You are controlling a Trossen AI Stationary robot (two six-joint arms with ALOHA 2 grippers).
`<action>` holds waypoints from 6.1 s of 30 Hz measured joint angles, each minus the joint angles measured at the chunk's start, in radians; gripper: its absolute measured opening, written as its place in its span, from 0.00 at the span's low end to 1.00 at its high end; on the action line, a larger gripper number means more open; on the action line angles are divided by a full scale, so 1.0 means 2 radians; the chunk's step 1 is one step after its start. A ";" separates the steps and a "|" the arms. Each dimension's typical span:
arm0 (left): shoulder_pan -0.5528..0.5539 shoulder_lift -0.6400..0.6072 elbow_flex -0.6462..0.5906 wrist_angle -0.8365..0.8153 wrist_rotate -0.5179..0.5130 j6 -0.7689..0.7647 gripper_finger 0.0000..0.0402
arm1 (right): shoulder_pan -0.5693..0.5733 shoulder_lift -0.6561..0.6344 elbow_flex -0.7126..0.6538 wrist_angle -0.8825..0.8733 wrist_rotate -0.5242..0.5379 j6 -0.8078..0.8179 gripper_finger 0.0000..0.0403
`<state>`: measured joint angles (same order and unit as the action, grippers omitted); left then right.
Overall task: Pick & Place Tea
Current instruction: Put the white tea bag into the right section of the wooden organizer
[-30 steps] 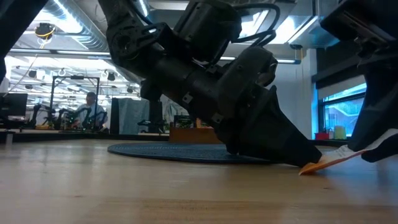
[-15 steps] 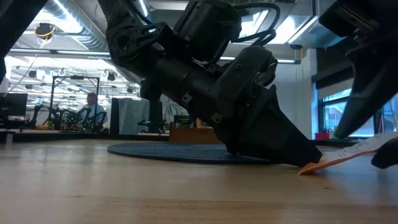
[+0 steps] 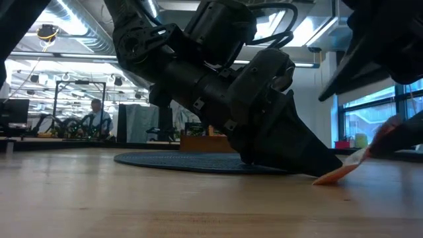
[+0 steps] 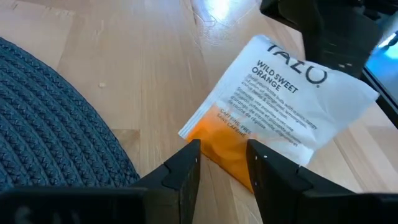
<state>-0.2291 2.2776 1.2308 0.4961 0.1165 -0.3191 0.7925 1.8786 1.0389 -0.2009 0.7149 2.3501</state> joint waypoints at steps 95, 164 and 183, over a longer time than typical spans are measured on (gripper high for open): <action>0.272 -0.440 -0.015 -0.366 0.135 0.141 0.32 | -0.682 -0.239 0.133 -0.175 -0.454 -1.088 0.01; 0.298 -0.436 -0.015 -0.412 0.004 0.138 0.32 | -0.721 0.225 0.501 -0.518 -0.313 -1.590 0.06; 0.299 -0.436 -0.015 -0.417 0.003 0.141 0.32 | -0.721 0.209 0.504 -0.542 -0.303 -1.554 0.31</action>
<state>0.3684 1.4063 1.2011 -0.3385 0.1234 -0.0380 -0.6504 2.2968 2.0460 -1.2853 0.1083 -0.7578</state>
